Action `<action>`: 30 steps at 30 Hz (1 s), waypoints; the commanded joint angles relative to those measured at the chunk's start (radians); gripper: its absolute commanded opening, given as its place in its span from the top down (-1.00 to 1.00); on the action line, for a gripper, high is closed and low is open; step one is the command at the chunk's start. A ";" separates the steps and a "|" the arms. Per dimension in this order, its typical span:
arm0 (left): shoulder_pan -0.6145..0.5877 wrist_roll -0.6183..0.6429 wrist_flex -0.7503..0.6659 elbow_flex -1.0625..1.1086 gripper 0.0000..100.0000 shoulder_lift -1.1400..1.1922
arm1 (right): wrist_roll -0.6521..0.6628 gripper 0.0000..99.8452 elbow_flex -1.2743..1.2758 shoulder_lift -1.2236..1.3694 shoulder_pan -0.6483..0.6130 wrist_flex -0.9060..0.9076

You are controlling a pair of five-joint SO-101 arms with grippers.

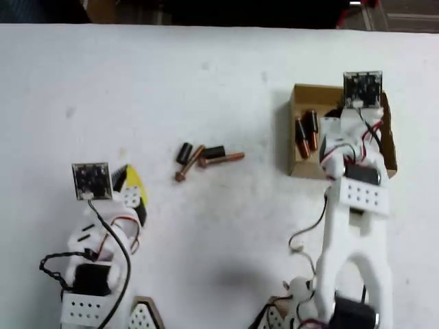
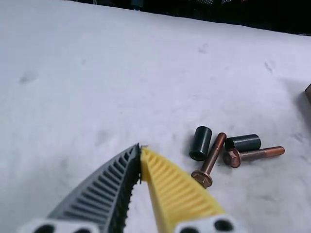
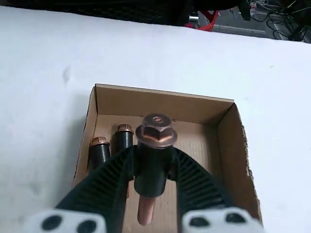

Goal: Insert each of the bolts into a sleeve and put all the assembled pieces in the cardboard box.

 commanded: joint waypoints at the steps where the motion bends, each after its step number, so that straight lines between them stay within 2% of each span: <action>1: -0.005 -0.014 0.002 -0.002 0.95 -0.008 | 0.011 0.97 -0.158 0.090 0.007 0.038; 6: -0.005 -0.014 0.002 -0.002 0.95 -0.008 | 0.011 0.97 -0.351 0.272 0.005 0.174; 16: -0.005 -0.014 0.002 -0.002 0.95 -0.008 | 0.011 0.97 -0.669 0.625 0.005 0.309; 30: -0.004 -0.014 0.002 -0.002 0.95 -0.008 | 0.011 0.96 -0.896 0.937 0.002 0.343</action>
